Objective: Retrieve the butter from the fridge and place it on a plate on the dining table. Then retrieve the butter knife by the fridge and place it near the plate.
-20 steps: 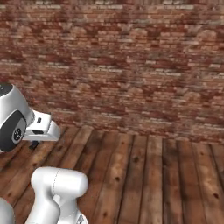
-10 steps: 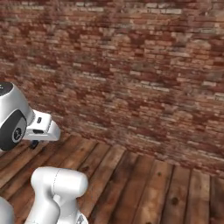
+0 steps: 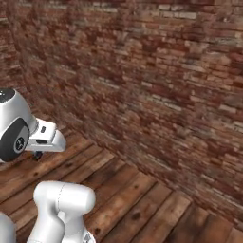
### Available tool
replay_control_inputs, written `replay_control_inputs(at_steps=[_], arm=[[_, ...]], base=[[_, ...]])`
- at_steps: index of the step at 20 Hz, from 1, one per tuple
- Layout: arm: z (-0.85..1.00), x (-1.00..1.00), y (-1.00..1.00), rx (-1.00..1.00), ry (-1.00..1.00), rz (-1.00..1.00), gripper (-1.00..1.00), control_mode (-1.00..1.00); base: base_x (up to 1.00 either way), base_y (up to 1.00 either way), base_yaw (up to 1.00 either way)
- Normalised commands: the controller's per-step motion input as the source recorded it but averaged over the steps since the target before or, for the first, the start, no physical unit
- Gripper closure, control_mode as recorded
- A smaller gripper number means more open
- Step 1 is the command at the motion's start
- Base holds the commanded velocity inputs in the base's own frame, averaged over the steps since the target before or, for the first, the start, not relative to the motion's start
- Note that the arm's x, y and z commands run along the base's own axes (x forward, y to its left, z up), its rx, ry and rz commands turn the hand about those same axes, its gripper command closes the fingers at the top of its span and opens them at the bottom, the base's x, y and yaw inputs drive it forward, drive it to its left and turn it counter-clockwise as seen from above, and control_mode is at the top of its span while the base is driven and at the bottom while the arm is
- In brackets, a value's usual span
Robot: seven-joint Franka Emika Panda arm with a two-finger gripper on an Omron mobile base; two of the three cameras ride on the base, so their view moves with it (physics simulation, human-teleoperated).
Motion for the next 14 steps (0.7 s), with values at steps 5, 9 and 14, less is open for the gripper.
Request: replay_control_inputs(at_steps=[5,9,14], arm=[[0.00,0.00,0.00,0.00,0.00,0.00,1.00,1.00],[0.00,0.00,0.00,0.00,0.00,0.00,1.00,1.00],[0.00,0.00,0.00,0.00,0.00,0.00,1.00,1.00]], base=[[0.49,0.31,0.69],[0.44,0.12,0.75],[0.36,-0.02,0.81]])
